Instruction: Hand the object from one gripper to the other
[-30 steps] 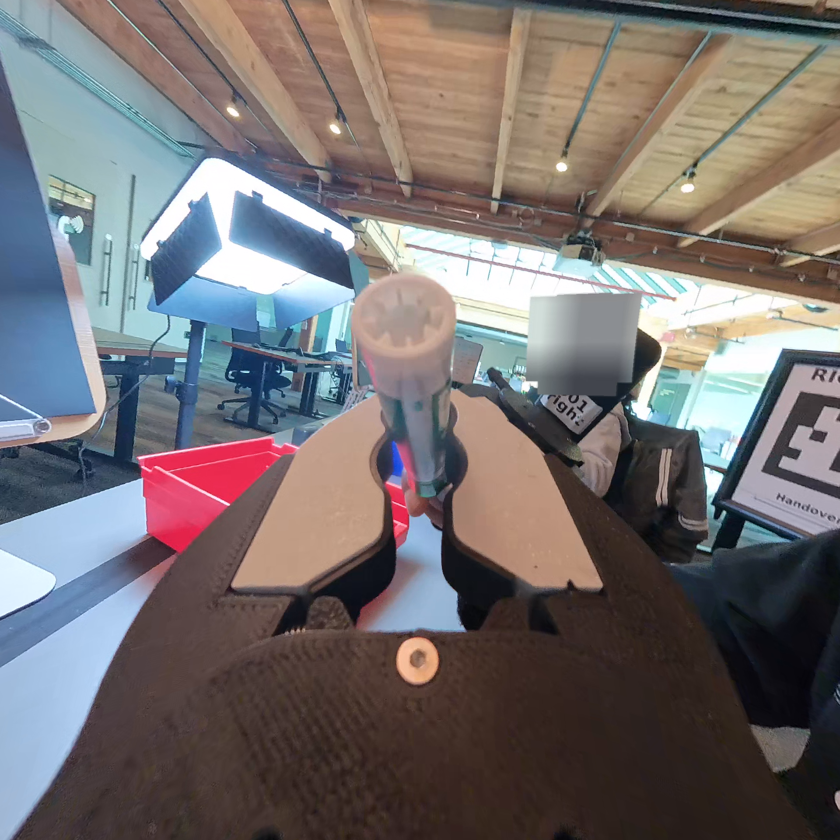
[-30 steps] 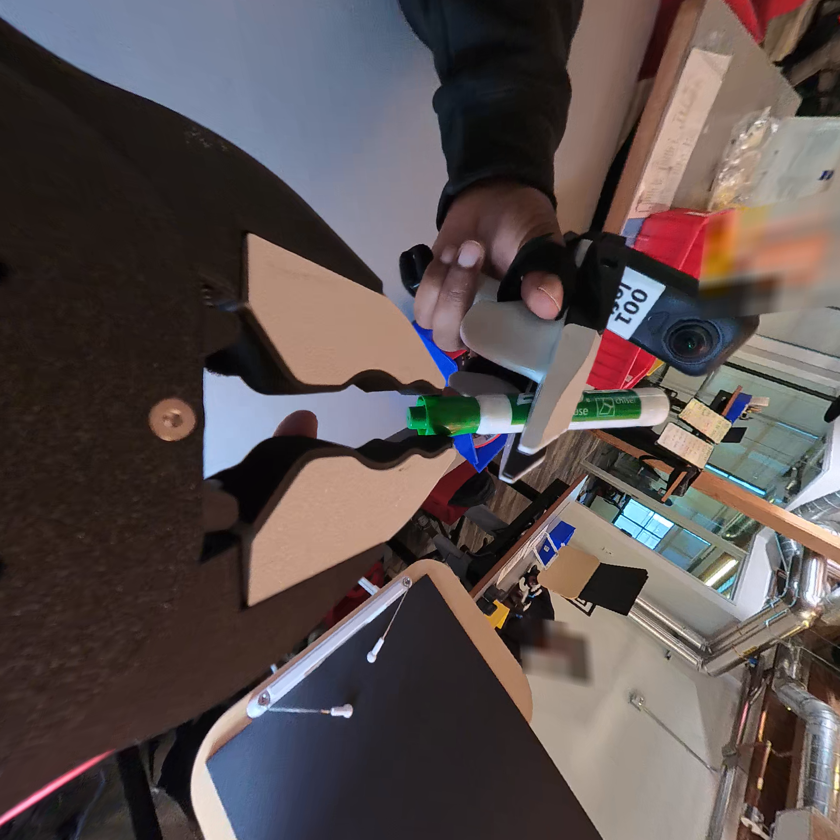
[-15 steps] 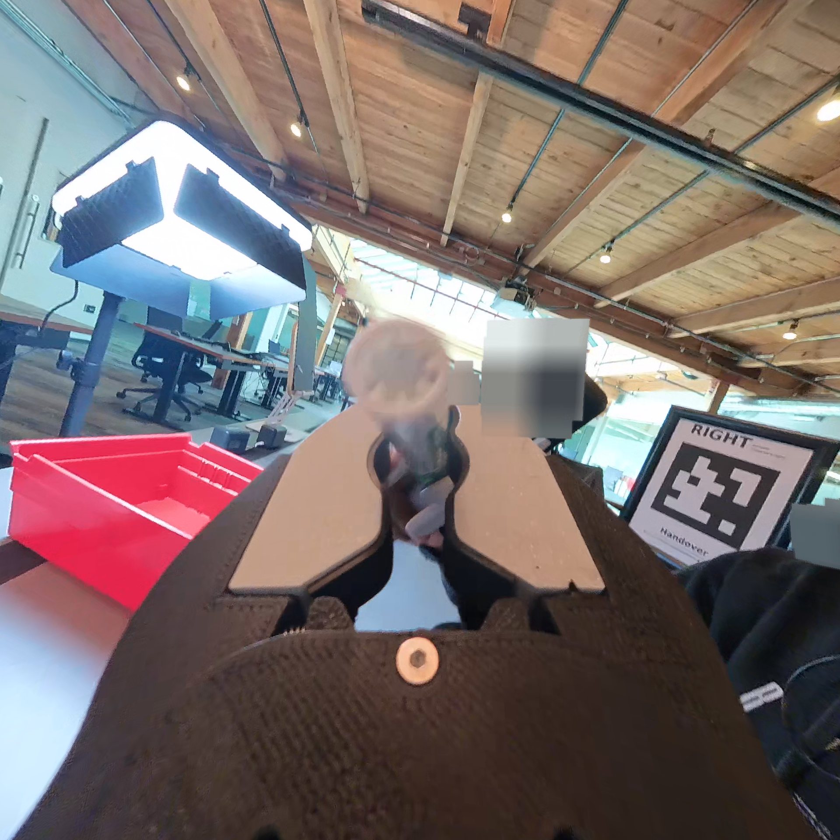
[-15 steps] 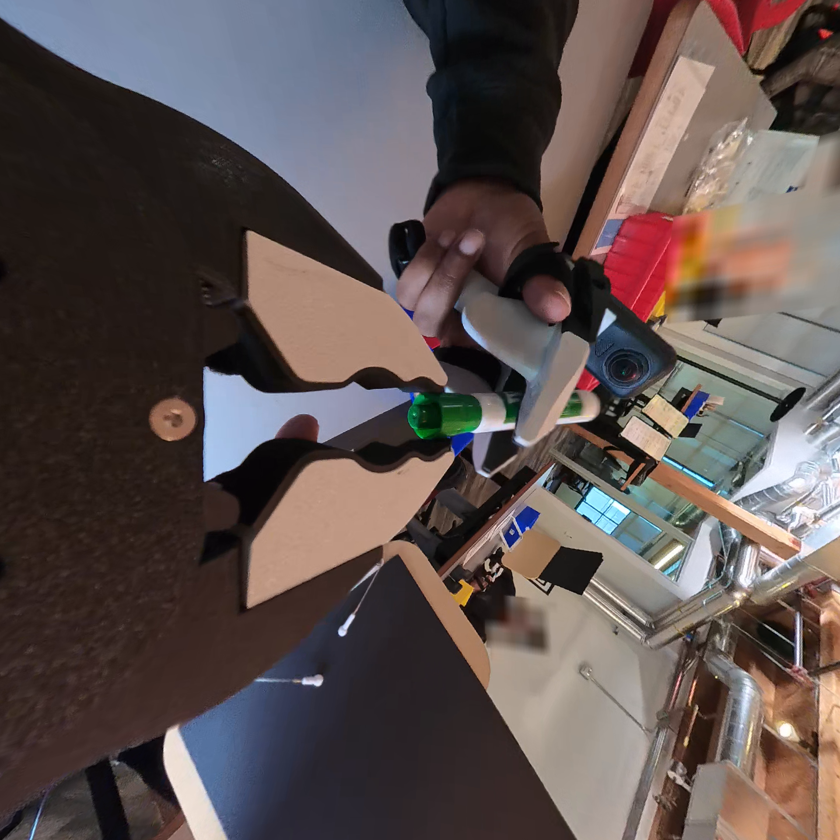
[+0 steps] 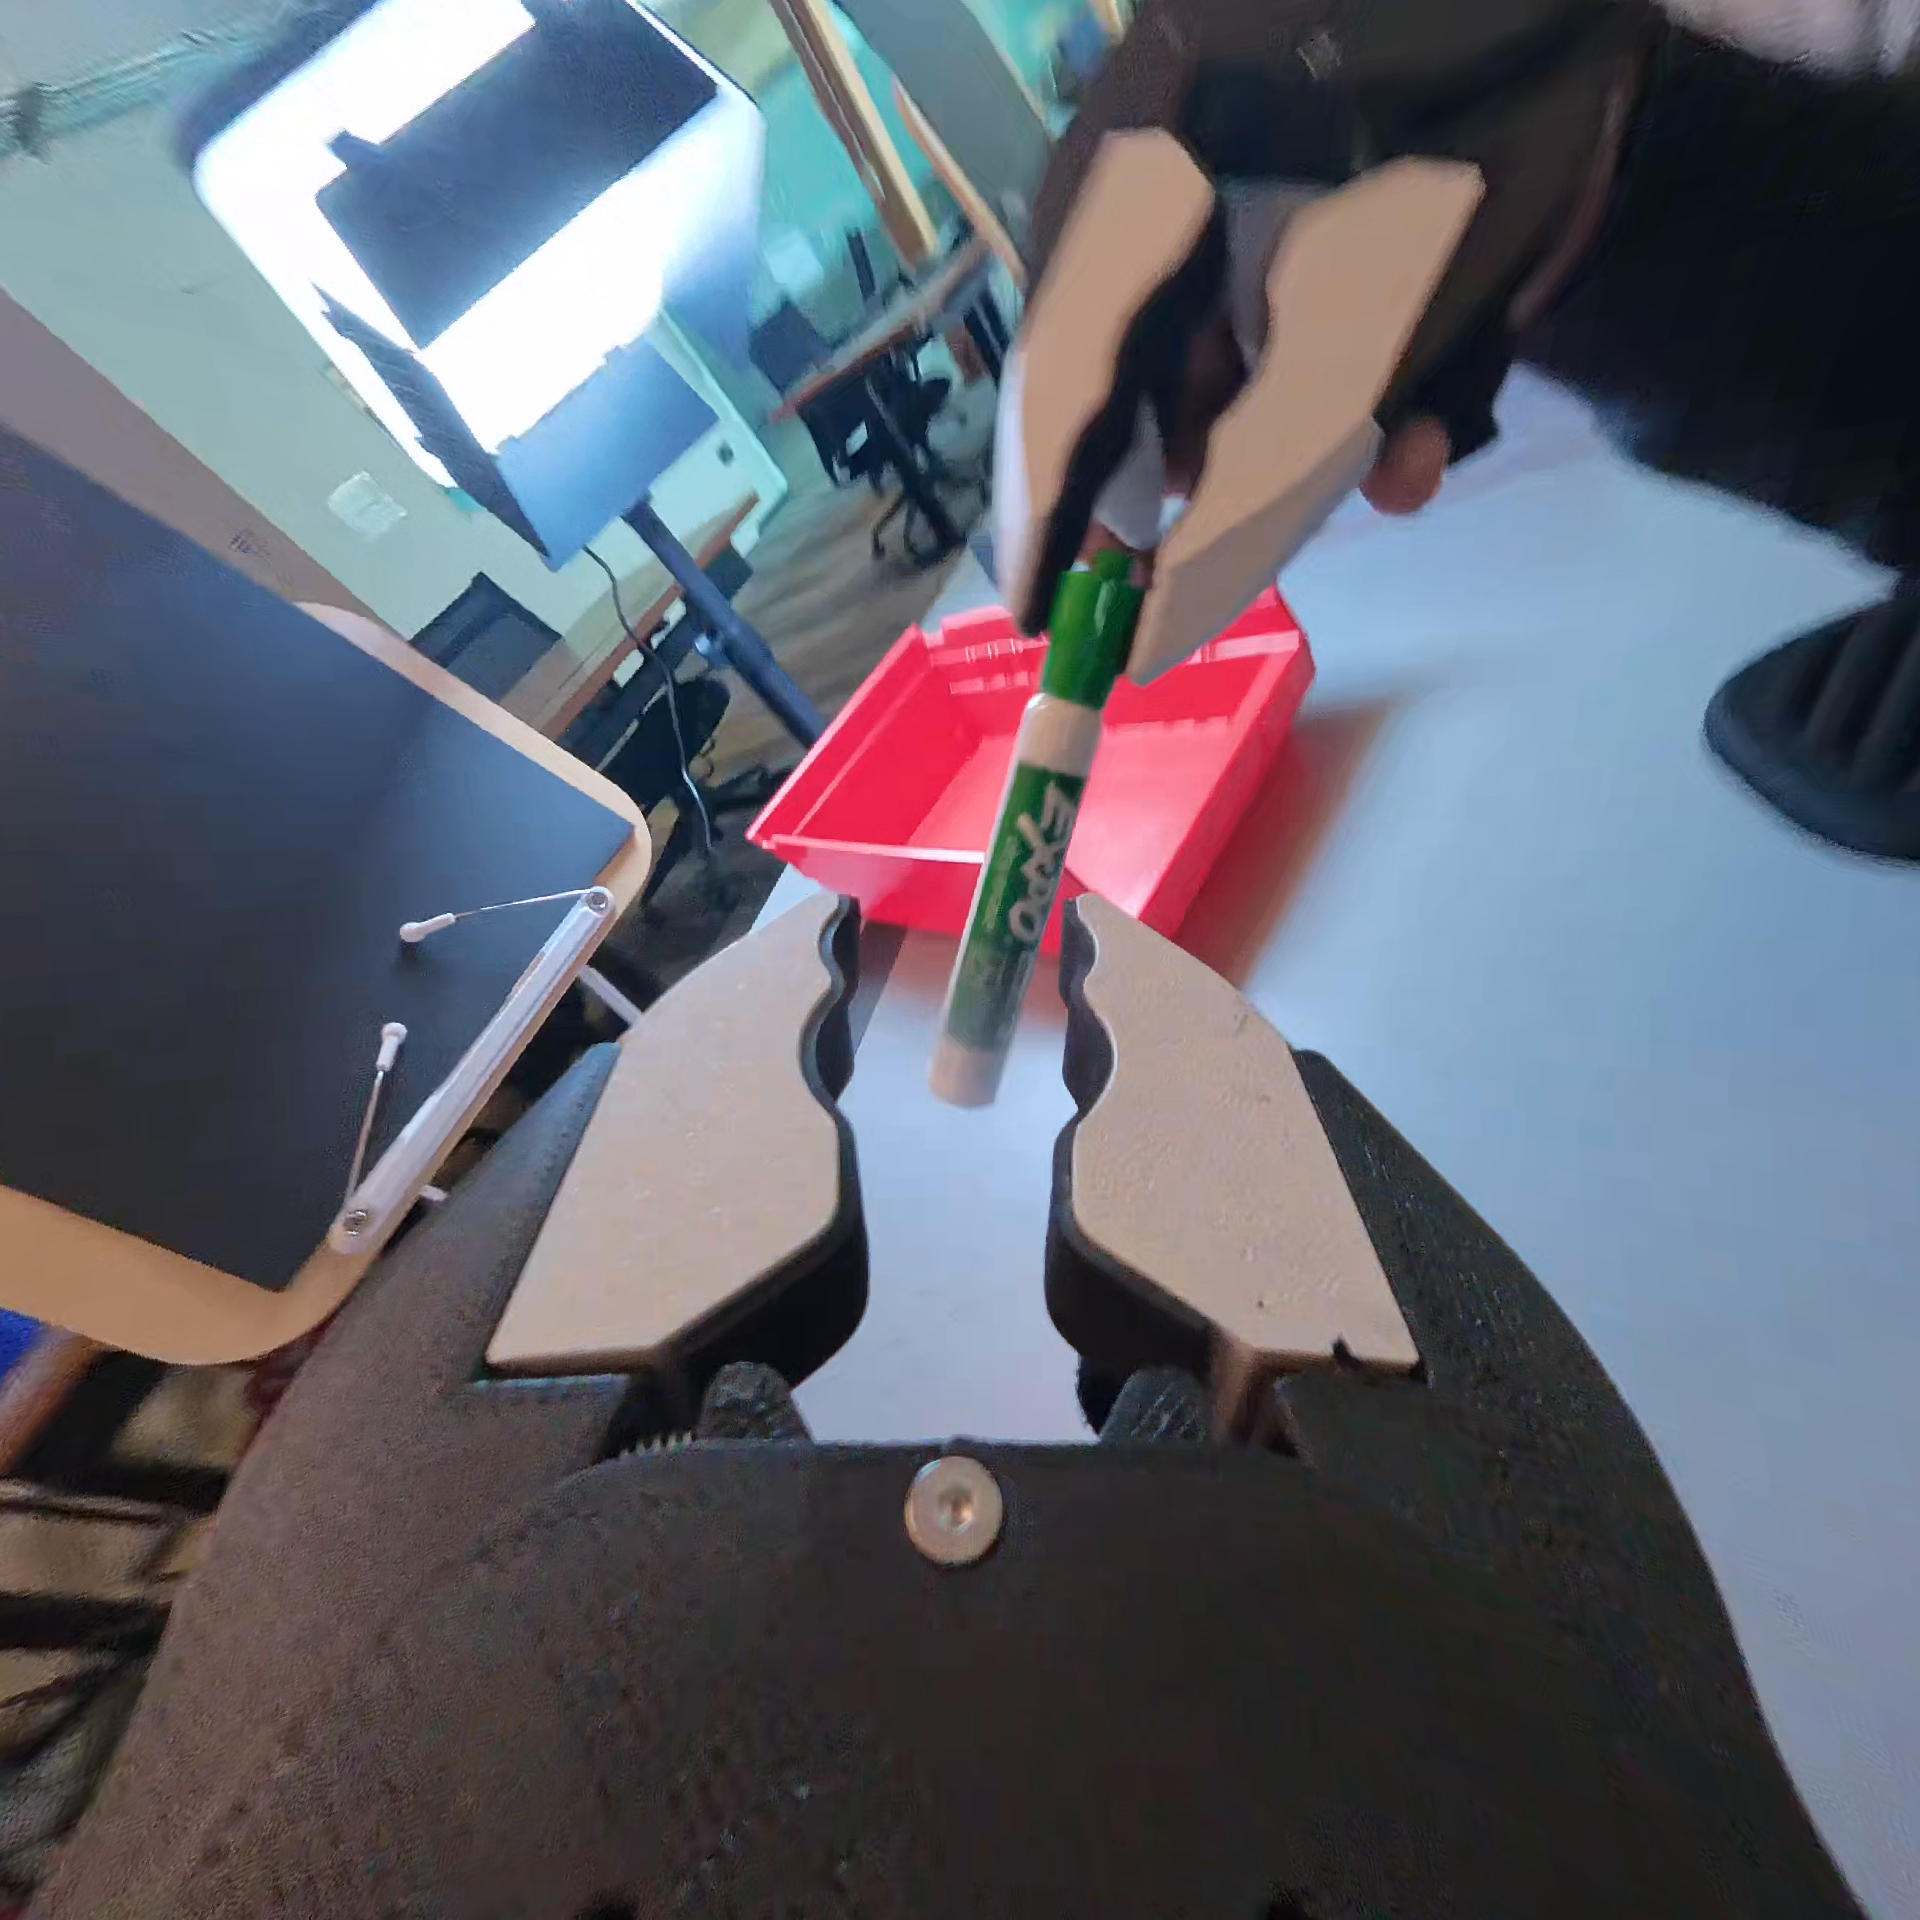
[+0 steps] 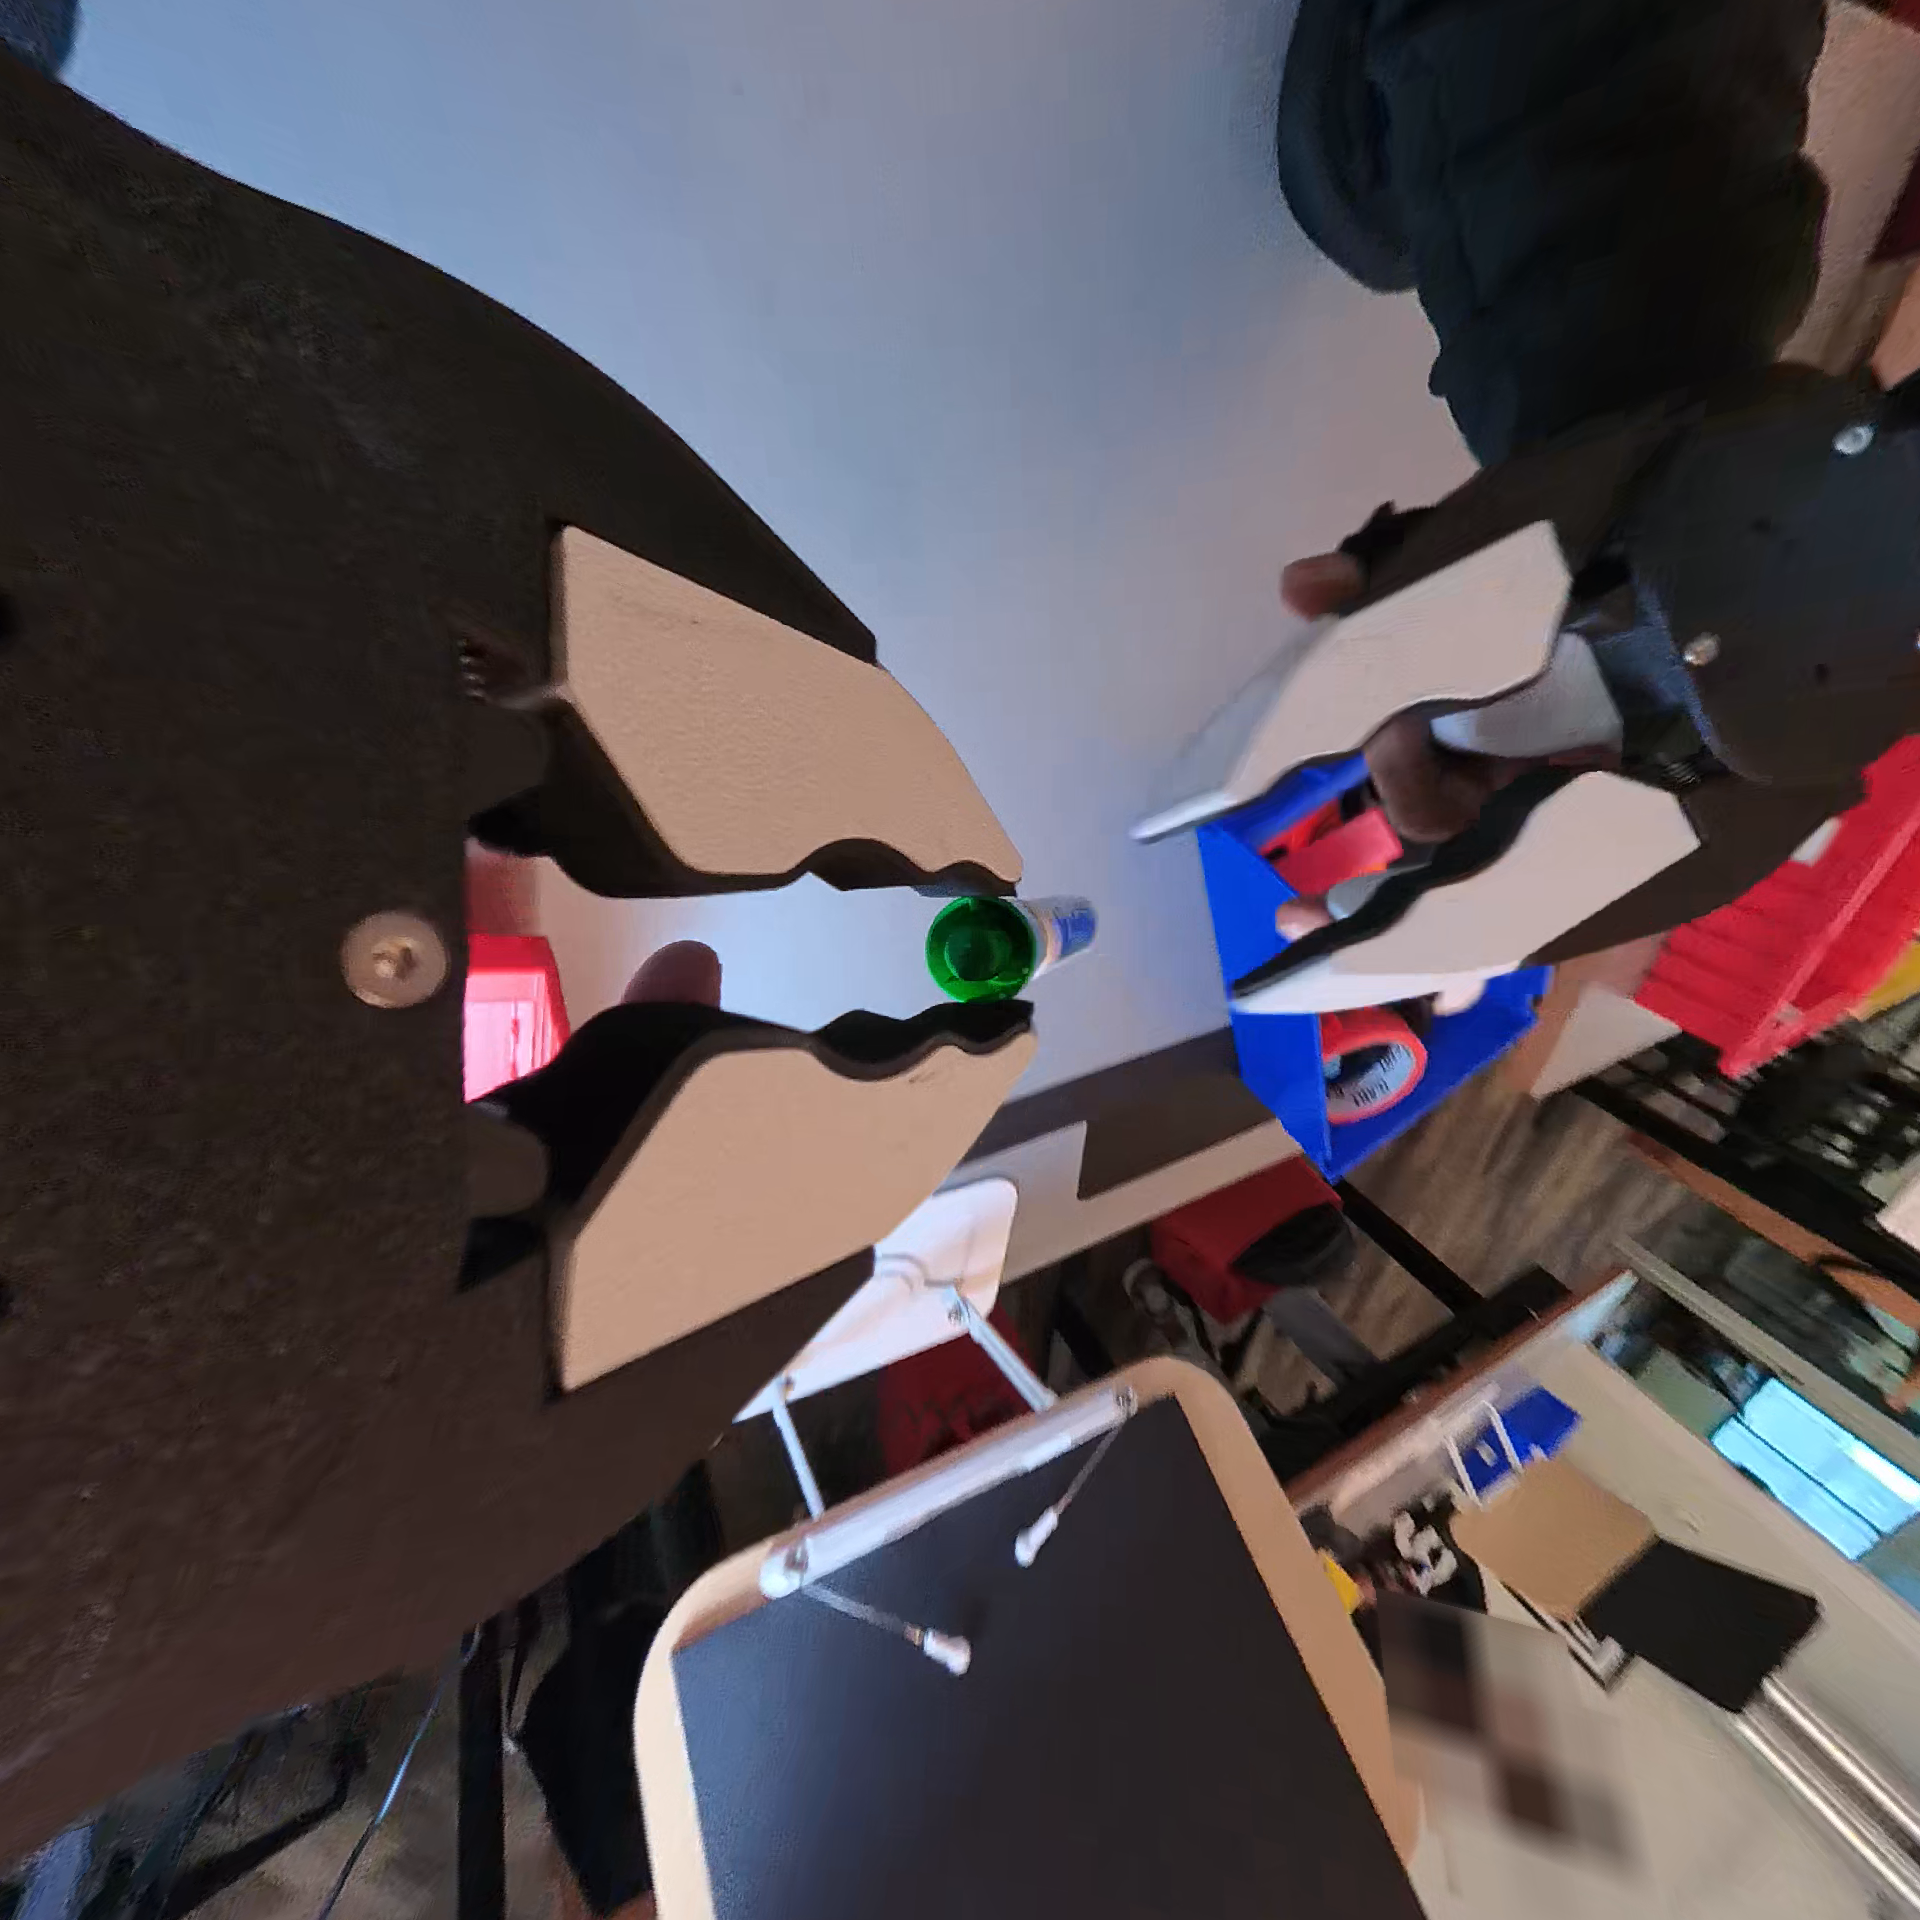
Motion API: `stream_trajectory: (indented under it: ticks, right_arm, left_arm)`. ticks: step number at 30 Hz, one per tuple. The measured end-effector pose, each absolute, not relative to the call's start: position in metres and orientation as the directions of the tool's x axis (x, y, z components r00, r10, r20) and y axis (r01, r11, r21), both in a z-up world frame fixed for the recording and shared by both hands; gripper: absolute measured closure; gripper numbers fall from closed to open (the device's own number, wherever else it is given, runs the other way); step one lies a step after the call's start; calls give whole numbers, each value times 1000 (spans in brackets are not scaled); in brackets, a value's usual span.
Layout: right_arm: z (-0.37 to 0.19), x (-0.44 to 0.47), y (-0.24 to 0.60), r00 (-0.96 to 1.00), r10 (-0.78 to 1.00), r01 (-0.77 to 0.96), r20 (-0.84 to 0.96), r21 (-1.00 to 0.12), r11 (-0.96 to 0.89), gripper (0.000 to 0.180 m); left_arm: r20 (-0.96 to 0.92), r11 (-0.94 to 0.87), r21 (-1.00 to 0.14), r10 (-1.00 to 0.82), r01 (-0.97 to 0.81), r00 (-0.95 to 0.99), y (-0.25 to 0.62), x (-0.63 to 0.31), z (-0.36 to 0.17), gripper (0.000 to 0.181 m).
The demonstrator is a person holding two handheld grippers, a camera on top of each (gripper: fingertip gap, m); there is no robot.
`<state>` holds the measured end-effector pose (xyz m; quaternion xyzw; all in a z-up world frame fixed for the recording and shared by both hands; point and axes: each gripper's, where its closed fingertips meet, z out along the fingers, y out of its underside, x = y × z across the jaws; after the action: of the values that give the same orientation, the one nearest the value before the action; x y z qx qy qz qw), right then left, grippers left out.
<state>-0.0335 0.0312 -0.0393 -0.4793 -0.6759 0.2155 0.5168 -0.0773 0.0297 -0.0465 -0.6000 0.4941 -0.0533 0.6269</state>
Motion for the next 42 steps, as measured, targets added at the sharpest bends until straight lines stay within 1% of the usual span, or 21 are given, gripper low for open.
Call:
stream_trajectory:
  ticks: [1,3,7,9,11,12,14,15,16,17,19,22,24,25,27,30,32,35,37,39,42]
  right_arm:
    - [-45,-37,29,-29,875,438,483,-781,445,160]
    - [-52,-43,24,-61,880,446,472,-775,447,160]
    - [-54,-53,13,-101,891,414,443,-796,442,160]
    - [-50,-55,15,-80,885,394,459,-801,451,160]
    - [-32,-60,15,-26,889,281,457,-850,445,158]
    - [-24,-62,17,4,901,227,434,-878,422,155]
    - [-20,-64,18,4,925,169,380,-912,374,142]
    - [-24,-65,20,-2,933,173,359,-919,354,137]
    - [-29,-67,23,-6,940,184,342,-923,337,136]
    - [-36,-69,26,-9,944,195,331,-925,326,136]
    - [-50,-79,26,-31,949,228,314,-922,312,136]
    - [-66,-95,16,-84,949,250,304,-915,315,139]
    - [-70,-100,15,-77,944,254,321,-909,330,147]
    - [-71,-101,16,-68,944,253,323,-910,329,155]
    - [-70,-101,17,-61,947,253,314,-913,320,156]
    - [-70,-96,21,-60,957,278,285,-916,290,157]
    - [-67,-91,31,-19,964,285,264,-923,259,158]
    - [-62,-79,51,66,970,298,235,-932,206,159]
    - [-62,-66,71,154,960,339,235,-925,173,160]
    - [-68,-50,93,240,926,423,291,-890,170,160]
    - [-83,-22,122,316,820,629,477,-752,195,161]
  left_arm:
    - [-595,278,-765,-651,-581,471,30,-70,-57,142]
    - [-631,289,-719,-652,-632,420,29,-57,-71,145]
    - [-665,313,-692,-627,-650,406,33,-49,-79,159]
    - [-663,312,-704,-613,-638,431,36,-51,-76,160]
    - [-600,310,-776,-633,-550,489,35,-52,-63,160]
    - [-545,299,-822,-659,-484,518,34,-54,-56,160]
    - [-420,276,-905,-697,-323,581,33,-63,-37,161]
    - [-343,256,-939,-726,-228,596,32,-67,-27,161]
    - [-258,226,-965,-760,-130,597,30,-71,-18,161]
    - [-179,197,-980,-786,-35,591,28,-75,-10,158]
    - [-68,154,-983,-820,104,569,26,-80,1,160]
    - [0,116,-978,-831,172,557,29,-83,2,161]
    - [16,104,-977,-834,186,551,31,-82,0,161]
    - [30,92,-976,-842,198,539,30,-80,0,159]
    - [54,78,-971,-848,225,527,30,-79,1,160]
    - [89,45,-971,-843,235,530,34,-83,-1,161]
    - [113,26,-971,-825,237,554,40,-91,-2,160]
    - [92,29,-982,-785,185,613,49,-107,-4,151]
    - [2,82,-992,-734,92,679,53,-116,-5,148]
    - [-145,152,-987,-659,-58,738,55,-121,-7,147]
    - [-353,200,-935,-577,-292,736,56,-116,-19,143]
